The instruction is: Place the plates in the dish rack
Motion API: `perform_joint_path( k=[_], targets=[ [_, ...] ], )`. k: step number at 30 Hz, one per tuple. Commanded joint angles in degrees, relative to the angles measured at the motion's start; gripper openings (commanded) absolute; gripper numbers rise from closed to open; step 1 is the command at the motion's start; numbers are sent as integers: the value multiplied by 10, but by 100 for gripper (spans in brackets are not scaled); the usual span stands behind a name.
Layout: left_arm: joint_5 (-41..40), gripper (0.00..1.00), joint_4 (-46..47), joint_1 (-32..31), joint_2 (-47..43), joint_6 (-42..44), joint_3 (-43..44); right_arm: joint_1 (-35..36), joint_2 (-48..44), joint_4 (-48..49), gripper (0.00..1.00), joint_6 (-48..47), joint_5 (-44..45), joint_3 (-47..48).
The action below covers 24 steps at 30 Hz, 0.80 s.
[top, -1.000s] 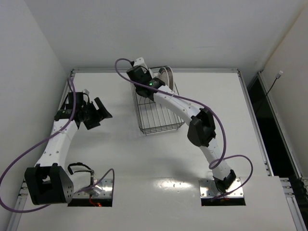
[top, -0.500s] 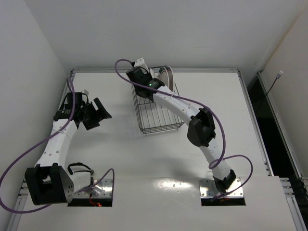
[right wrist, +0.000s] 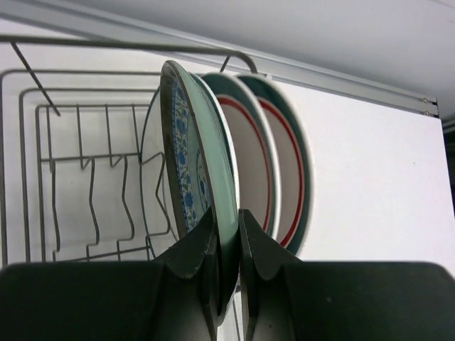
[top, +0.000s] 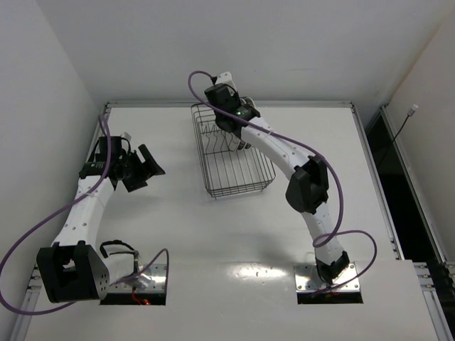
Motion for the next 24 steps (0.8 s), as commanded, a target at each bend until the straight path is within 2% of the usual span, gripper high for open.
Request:
perform_joint_path(
  k=[1, 10, 24],
  targets=[
    [7, 73, 4, 7, -12, 6, 6, 0, -59, 48, 0, -13, -23, 2],
    [7, 73, 4, 7, -12, 6, 1, 5, -57, 64, 0, -25, -67, 7],
    [7, 73, 4, 28, -12, 22, -10, 10, 7, 58, 0, -25, -30, 12]
  ],
)
